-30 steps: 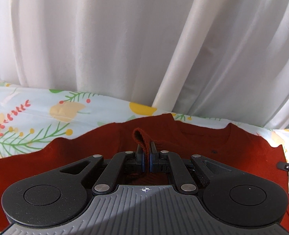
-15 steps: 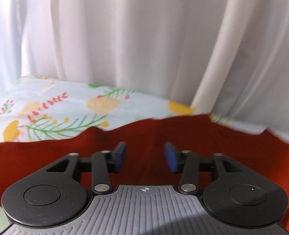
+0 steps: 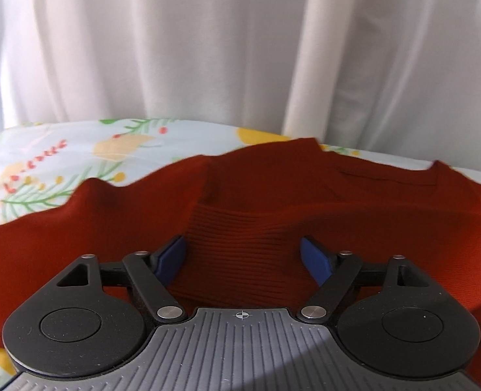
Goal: Fold small clothes
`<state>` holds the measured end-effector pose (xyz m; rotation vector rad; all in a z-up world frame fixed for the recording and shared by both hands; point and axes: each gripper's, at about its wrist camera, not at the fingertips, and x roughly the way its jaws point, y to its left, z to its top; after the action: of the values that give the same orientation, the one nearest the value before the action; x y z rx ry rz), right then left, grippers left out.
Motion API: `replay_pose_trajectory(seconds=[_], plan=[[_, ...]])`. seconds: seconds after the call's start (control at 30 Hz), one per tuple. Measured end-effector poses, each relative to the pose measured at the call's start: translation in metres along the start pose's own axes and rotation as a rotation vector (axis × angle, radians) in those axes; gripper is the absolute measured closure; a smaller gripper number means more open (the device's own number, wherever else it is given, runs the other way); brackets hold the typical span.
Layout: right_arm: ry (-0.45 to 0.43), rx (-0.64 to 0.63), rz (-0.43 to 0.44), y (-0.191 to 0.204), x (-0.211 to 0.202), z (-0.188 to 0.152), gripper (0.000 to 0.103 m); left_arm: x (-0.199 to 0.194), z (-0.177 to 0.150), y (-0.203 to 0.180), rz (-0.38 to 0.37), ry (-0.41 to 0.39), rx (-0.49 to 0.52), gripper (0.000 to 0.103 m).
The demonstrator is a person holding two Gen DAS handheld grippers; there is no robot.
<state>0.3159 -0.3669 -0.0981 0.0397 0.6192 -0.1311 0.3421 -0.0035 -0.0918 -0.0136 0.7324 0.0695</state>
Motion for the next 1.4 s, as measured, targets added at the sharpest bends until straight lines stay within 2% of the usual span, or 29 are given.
replay_pose_trajectory(seconds=[0.03,0.07,0.13,0.2,0.27,0.3,0.37,0.47,0.6,0.7,0.83,0.9,0.97,1.0,1.03,1.13,1.2,1.3,1.4], plan=[[0.004,0.005,-0.069,-0.007,0.002,-0.001,0.09,0.0,0.0,0.001,-0.015,-0.001,-0.005,0.018],[0.004,0.019,-0.097,-0.014,0.001,-0.001,0.09,0.0,-0.001,0.002,-0.023,-0.001,-0.005,0.018],[0.032,0.083,-0.076,-0.02,-0.016,-0.002,0.09,-0.002,-0.002,0.003,-0.03,-0.002,0.001,0.018],[0.028,0.09,-0.008,-0.014,-0.037,-0.004,0.088,-0.001,-0.001,0.004,-0.041,0.019,-0.016,0.017],[0.033,0.069,0.114,-0.002,-0.058,-0.013,0.086,-0.004,-0.001,0.004,-0.047,0.038,-0.022,0.016],[0.055,0.038,0.135,0.007,-0.064,-0.02,0.085,-0.005,-0.002,0.005,-0.051,0.041,-0.014,0.015],[0.086,-0.04,0.113,0.017,-0.07,-0.036,0.085,-0.006,-0.004,0.006,-0.057,0.044,-0.001,0.014],[0.036,-0.14,0.067,0.016,-0.079,-0.049,0.085,-0.009,-0.004,0.008,-0.061,0.055,-0.009,0.014],[0.036,-0.176,0.047,0.017,-0.082,-0.05,0.085,-0.01,-0.004,0.009,-0.057,0.061,-0.008,0.014],[0.028,-0.221,0.017,0.033,-0.08,-0.052,0.083,-0.013,-0.004,0.013,-0.052,0.064,-0.007,0.014],[0.035,-0.224,0.013,0.039,-0.079,-0.052,0.082,-0.021,-0.006,0.031,0.018,0.111,-0.058,0.01],[0.039,-0.204,0.023,0.036,-0.075,-0.051,0.082,-0.032,-0.009,0.054,-0.014,0.14,-0.152,0.009],[0.063,-0.145,0.019,0.033,-0.08,-0.047,0.082,-0.051,-0.016,0.083,-0.112,0.142,-0.254,0.009],[0.058,-0.097,0.031,0.031,-0.088,-0.043,0.078,-0.06,-0.02,0.099,-0.16,0.142,-0.317,0.003],[0.039,-0.046,0.064,0.029,-0.096,-0.038,0.071,-0.07,-0.026,0.117,-0.168,0.139,-0.391,0.001],[0.004,0.116,0.175,0.022,-0.132,-0.034,0.059,-0.102,-0.047,0.18,-0.091,0.08,-0.648,0.001],[0.011,0.208,0.271,0.02,-0.148,-0.035,0.058,-0.116,-0.064,0.225,-0.026,0.03,-0.825,0.001],[0.076,0.296,0.388,0.025,-0.151,-0.037,0.058,-0.123,-0.089,0.288,0.064,-0.01,-1.063,0.003],[0.105,0.289,0.403,0.037,-0.15,-0.037,0.058,-0.126,-0.11,0.333,0.099,-0.084,-1.22,0.012]])
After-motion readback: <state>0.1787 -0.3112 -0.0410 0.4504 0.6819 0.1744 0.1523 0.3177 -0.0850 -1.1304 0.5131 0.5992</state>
